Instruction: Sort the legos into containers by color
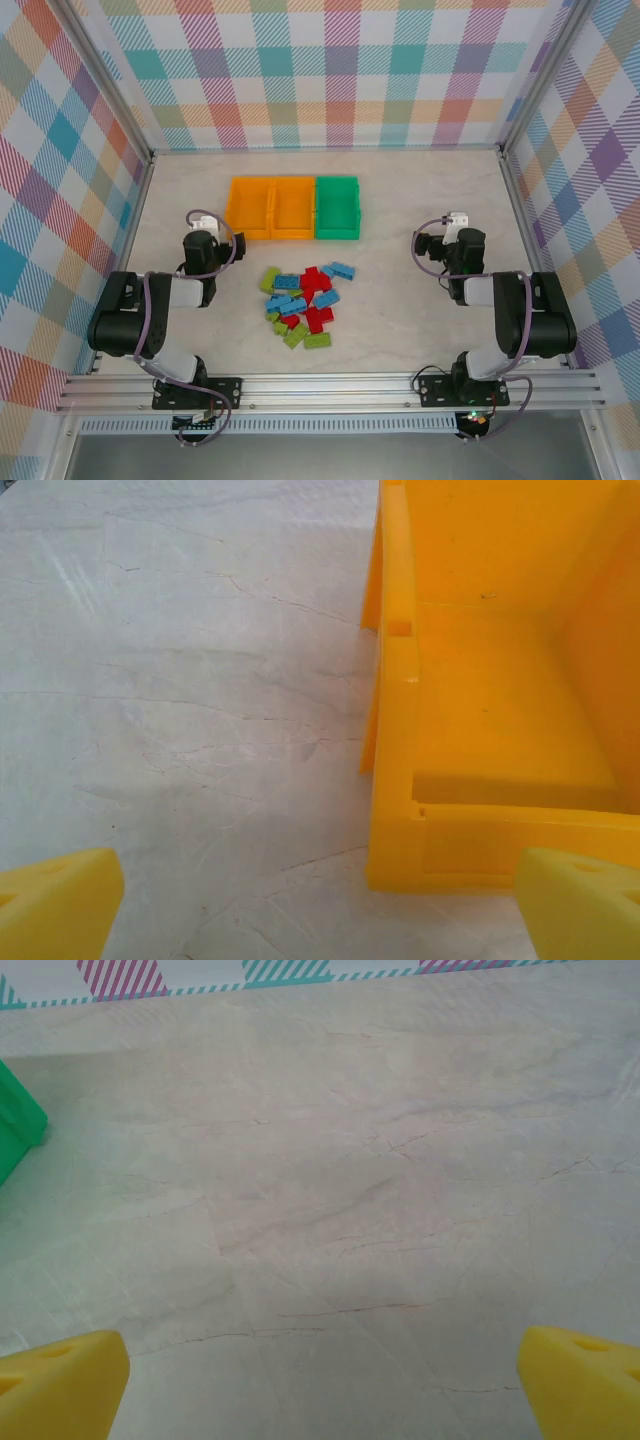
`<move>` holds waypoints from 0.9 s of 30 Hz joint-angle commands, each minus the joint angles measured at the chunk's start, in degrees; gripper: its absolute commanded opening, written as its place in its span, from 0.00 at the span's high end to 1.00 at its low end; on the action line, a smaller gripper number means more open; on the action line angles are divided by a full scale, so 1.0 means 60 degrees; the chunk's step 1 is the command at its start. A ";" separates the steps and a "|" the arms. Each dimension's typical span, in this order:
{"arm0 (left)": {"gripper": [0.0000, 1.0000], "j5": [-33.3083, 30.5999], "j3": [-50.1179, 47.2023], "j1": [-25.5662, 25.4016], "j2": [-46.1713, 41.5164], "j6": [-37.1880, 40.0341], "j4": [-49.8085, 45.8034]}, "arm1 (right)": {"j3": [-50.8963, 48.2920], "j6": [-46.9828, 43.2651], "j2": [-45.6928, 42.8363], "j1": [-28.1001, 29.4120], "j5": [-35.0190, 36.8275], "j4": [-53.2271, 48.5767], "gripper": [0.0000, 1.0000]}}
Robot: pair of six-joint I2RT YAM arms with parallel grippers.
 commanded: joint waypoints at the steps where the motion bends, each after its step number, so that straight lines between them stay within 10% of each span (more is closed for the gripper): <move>1: 0.00 0.0185 -0.0069 0.0002 0.0037 -0.0123 0.0422 | 0.0147 -0.0105 -0.0044 -0.0044 -0.0226 0.0153 0.00; 19: 0.00 0.0175 -0.0075 0.0002 0.0037 -0.0131 0.0427 | 0.0254 -0.0002 -0.0460 -0.0023 0.0059 -0.0329 0.00; 27: 0.00 0.0158 -0.0078 -0.0013 0.0036 -0.0127 0.0431 | 0.1394 0.4485 -0.5796 0.0078 0.0854 -0.8215 0.00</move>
